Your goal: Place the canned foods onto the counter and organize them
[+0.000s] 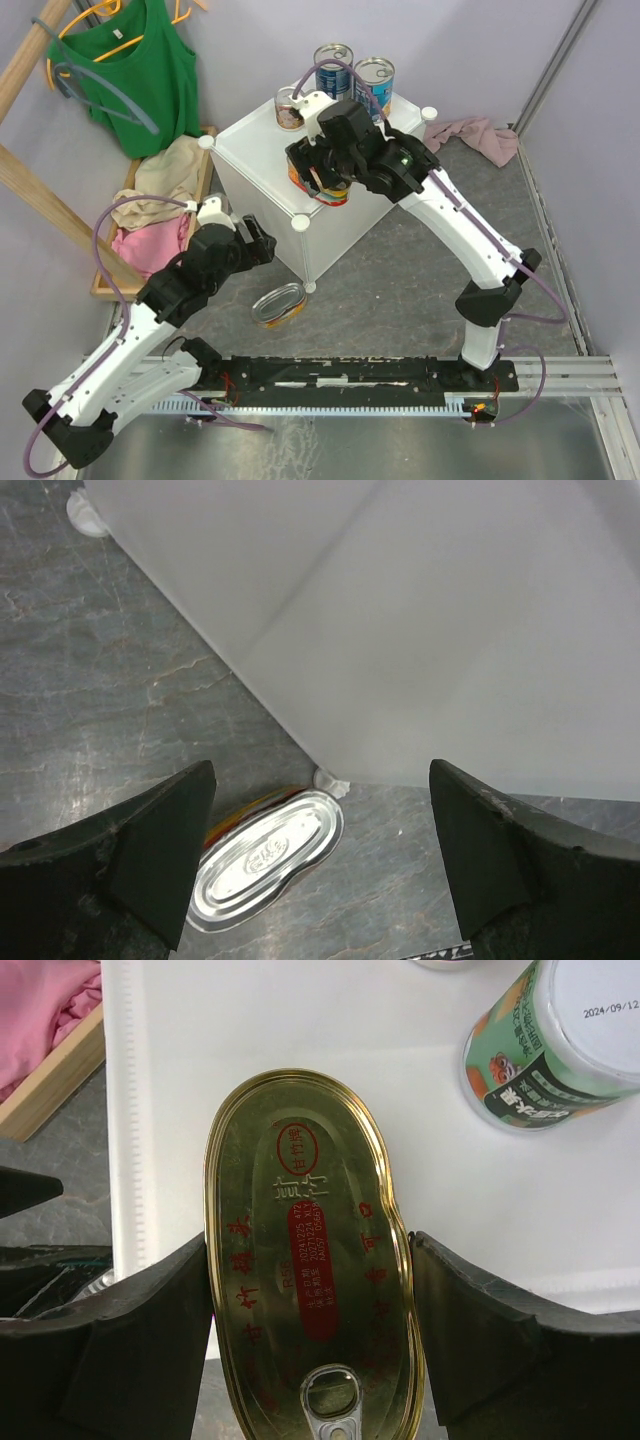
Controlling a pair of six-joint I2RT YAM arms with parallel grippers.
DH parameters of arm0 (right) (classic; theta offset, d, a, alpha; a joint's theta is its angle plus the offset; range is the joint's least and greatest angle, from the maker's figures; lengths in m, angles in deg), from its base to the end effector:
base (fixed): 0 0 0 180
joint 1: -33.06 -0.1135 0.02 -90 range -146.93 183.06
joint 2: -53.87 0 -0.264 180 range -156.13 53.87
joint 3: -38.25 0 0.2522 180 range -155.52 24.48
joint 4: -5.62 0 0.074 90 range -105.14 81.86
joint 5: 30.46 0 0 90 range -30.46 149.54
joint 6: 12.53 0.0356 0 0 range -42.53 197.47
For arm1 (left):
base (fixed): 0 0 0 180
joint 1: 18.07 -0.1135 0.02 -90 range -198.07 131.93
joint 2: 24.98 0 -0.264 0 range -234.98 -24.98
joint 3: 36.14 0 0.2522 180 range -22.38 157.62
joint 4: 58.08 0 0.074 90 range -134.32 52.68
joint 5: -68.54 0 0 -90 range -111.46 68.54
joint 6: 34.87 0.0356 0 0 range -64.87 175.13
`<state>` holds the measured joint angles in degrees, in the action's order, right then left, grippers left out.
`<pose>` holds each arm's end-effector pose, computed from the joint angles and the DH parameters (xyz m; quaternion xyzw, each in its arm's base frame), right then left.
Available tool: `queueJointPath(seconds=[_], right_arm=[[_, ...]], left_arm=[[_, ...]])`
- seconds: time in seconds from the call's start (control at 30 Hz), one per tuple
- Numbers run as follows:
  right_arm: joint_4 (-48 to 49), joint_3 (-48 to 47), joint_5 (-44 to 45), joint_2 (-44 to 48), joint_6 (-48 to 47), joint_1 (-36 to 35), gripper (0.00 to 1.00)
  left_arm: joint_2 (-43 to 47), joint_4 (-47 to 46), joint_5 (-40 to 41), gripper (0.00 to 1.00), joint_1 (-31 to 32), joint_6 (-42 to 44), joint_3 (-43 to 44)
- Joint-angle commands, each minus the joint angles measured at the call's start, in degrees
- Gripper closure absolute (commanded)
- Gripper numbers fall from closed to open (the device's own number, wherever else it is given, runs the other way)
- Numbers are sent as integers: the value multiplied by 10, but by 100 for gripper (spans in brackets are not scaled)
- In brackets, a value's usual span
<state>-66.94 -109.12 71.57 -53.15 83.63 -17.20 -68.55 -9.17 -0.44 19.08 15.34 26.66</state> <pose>0.2496 0.2886 0.4712 -0.2799 0.8260 0.1463 0.4668 0.1353 -0.0865 0.3254 -0.1112 0.8478 -0.1838 0.4849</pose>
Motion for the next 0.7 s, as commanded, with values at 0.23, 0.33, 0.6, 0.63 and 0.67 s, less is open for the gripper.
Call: queueJointPath(seconds=[0.23, 0.33, 0.6, 0.63, 0.67], right_arm=[[52, 11, -33, 30, 0, -4, 24], [65, 13, -28, 12, -11, -4, 24], [69, -31, -7, -40, -25, -4, 22], [66, -34, -9, -43, -24, -4, 21], [65, -32, -11, -44, -23, -5, 20]], left_arm=[[28, 73, -3, 7, 2, -9, 28], [32, 75, 0, 7, 2, -9, 26], [22, 78, -16, 7, 2, 3, 31], [19, 82, -20, 6, 2, 6, 34], [15, 86, -25, 5, 2, 9, 37]])
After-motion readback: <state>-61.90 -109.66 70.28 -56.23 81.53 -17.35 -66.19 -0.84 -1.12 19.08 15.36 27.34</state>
